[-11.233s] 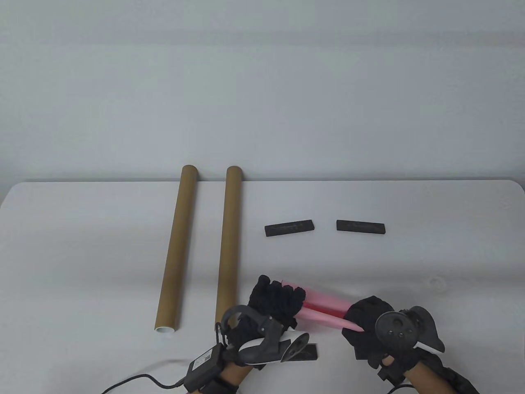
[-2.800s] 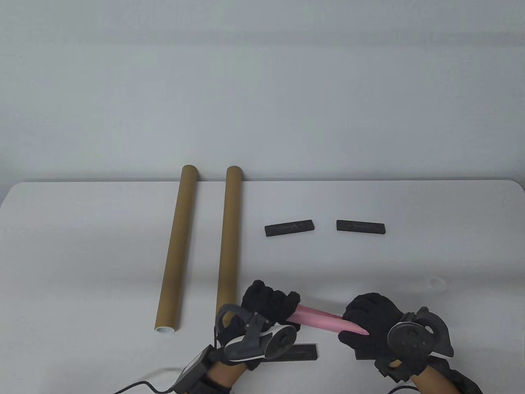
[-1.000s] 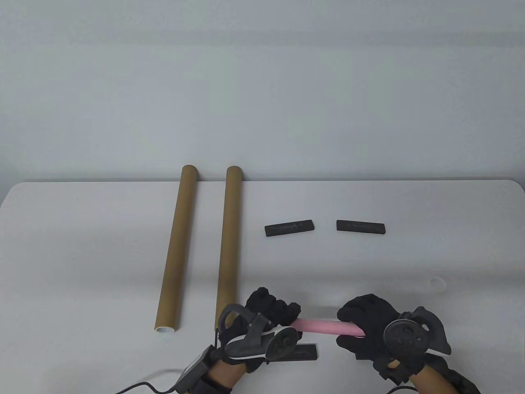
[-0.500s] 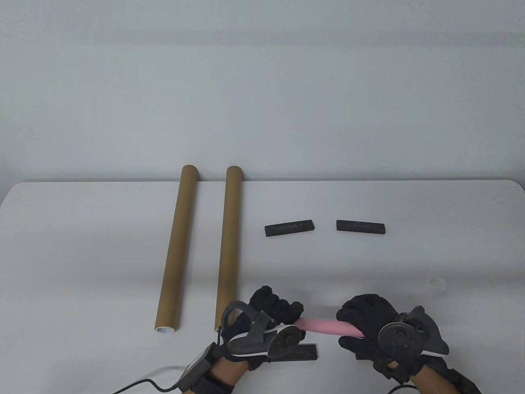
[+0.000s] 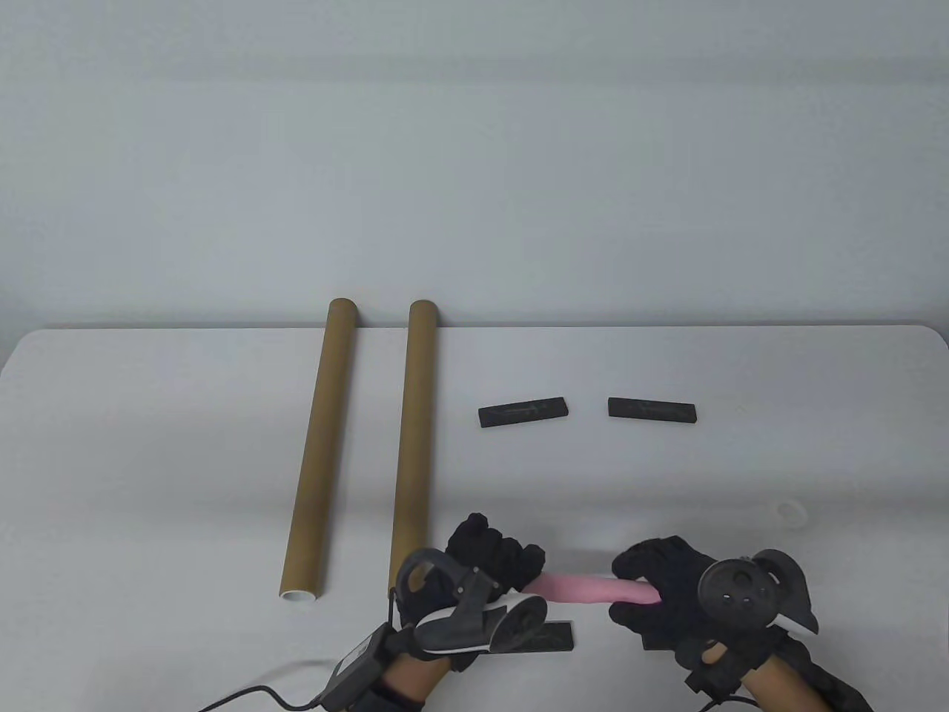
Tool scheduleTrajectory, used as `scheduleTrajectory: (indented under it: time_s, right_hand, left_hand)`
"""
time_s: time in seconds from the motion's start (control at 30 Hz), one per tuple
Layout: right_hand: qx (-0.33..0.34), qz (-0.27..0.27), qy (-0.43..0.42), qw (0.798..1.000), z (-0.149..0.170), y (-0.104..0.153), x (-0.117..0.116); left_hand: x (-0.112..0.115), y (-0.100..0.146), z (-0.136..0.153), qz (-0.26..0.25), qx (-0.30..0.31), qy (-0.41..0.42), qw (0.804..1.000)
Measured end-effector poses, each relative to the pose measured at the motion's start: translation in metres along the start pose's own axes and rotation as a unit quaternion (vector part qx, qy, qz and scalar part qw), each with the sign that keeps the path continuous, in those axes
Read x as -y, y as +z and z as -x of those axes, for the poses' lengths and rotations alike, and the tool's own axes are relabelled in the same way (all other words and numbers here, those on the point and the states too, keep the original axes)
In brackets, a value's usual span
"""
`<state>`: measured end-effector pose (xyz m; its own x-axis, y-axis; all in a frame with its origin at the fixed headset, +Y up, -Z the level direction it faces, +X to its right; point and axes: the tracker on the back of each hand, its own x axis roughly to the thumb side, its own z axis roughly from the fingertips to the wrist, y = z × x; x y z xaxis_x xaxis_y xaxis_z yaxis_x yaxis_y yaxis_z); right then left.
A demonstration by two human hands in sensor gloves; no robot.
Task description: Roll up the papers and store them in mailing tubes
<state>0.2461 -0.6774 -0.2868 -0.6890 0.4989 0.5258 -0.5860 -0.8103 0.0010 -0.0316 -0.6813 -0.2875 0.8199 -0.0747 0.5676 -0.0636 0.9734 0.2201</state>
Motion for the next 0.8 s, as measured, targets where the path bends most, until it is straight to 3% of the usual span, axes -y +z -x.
scheduleTrajectory:
  time_s: [0.07, 0.13, 0.3, 0.37, 0.47, 0.53, 0.63, 0.73, 0.8]
  right_hand:
    - [-0.025, 0.061, -0.078, 0.995, 0.008, 0.003, 0.01]
    - [-0.04, 0.081, -0.155, 0.984, 0.015, 0.005, 0.014]
    - [0.004, -0.063, -0.255, 0.965, 0.007, -0.006, -0.023]
    - [0.024, -0.082, -0.295, 0.952, 0.001, -0.009, -0.031]
    - [0.016, -0.063, -0.356, 0.932, 0.001, -0.01, -0.029]
    - [0.015, -0.047, -0.335, 0.941, 0.003, -0.009, -0.022]
    - [-0.005, 0.042, -0.22, 0.975, 0.007, -0.002, 0.0]
    - [-0.029, 0.115, -0.113, 0.987, 0.012, 0.004, 0.02]
    - [-0.041, 0.113, -0.066, 0.991, 0.016, 0.006, 0.024]
  left_hand:
    - [0.0, -0.001, 0.012, 0.005, -0.03, 0.055, 0.998]
    - [-0.001, -0.001, 0.019, 0.004, -0.042, 0.111, 0.993]
    - [-0.001, -0.004, 0.001, 0.015, 0.006, 0.128, 0.992]
    - [0.0, -0.003, -0.012, 0.016, 0.028, 0.092, 0.995]
    - [0.002, -0.001, -0.019, 0.019, 0.04, 0.074, 0.996]
    - [0.003, -0.001, -0.017, 0.027, 0.039, 0.071, 0.996]
    - [0.001, -0.003, -0.003, 0.053, -0.004, 0.065, 0.996]
    - [-0.005, -0.005, 0.021, 0.048, -0.083, 0.04, 0.995]
    - [-0.009, -0.005, 0.041, 0.047, -0.143, 0.03, 0.988]
